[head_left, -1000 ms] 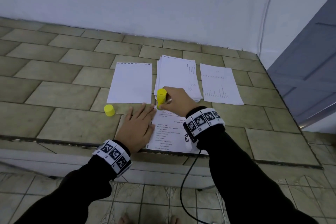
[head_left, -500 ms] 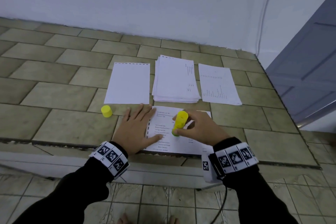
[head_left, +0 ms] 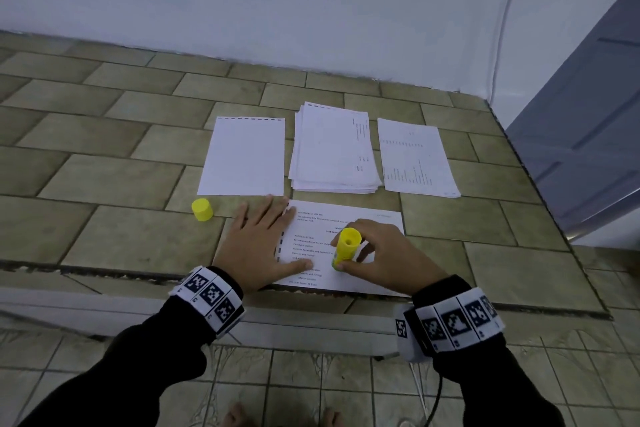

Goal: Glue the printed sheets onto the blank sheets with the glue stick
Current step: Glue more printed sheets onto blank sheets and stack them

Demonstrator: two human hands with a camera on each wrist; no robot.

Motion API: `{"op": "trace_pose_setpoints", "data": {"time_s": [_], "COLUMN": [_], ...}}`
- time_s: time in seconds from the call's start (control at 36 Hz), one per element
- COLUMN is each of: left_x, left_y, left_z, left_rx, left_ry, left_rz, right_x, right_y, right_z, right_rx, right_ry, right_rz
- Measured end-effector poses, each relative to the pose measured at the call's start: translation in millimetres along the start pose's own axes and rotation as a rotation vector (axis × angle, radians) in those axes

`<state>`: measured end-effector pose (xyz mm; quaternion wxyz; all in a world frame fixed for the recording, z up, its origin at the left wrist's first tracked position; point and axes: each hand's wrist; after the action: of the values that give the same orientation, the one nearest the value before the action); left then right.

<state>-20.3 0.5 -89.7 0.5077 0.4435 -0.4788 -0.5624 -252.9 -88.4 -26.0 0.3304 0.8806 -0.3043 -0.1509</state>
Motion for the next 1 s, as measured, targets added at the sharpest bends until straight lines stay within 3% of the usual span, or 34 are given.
{"op": "trace_pose_setpoints", "data": {"time_s": [0.5,0.64,1.0], "left_x": [-1,-1,-1], "left_y": [1,-1,-1], "left_z": [0,-1,-2], "left_rx": [-0.028,-0.028,0.001], "left_ry": [0.000,0.001,0.006], "left_rz": [0.020,0.035,0.044], "right_x": [71,49,-35], "right_y": [32,35,54], "right_z": [7,15,30], "right_rx": [-0.071,-0.033,0.064], "right_ry": [-0.243,-0.272,-0.310], "right_rz": [0.112,0.158,0.093]}}
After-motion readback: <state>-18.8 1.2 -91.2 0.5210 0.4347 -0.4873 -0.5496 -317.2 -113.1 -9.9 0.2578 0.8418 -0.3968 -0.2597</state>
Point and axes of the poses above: each hand's wrist, its own x-axis towards the middle knuckle, its own y-axis out of the back of the hand, z = x × y, and after that the axes turned 8 degrees about -y, right-handed
